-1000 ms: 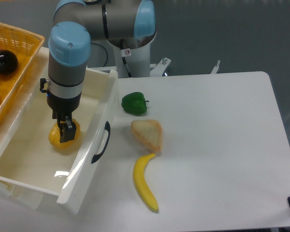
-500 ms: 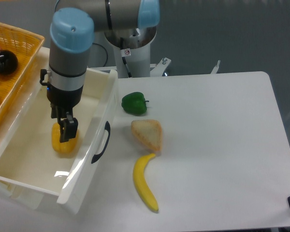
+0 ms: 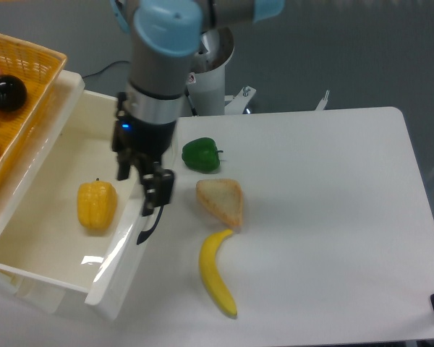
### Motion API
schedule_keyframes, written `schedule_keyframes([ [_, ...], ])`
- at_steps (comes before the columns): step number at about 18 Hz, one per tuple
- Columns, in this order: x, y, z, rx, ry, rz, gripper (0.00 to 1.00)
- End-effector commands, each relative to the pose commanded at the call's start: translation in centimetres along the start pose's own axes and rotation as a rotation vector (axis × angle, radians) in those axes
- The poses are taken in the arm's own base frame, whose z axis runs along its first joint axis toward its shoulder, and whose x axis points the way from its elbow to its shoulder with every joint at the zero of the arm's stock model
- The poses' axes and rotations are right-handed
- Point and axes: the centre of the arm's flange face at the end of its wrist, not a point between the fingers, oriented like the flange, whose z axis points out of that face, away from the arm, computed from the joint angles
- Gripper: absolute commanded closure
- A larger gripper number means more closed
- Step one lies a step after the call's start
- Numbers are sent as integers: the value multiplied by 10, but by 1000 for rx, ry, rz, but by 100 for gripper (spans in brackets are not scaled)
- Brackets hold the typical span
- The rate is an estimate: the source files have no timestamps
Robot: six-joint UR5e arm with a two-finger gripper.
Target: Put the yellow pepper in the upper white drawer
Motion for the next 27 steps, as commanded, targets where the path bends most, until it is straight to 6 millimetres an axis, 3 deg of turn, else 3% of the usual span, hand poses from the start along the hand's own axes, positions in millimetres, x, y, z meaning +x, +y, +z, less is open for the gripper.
schedule_keyframes([
  [6,-49,73,1,-31,-19,-215,0],
  [13,-80,147,62,-88,45,-330,0],
  [20,-95,194,103,-259,76,-158,0],
  [23,-99,218,106,-348,82,-179,0],
  [27,-100,233,117,-429,100,-183,0],
])
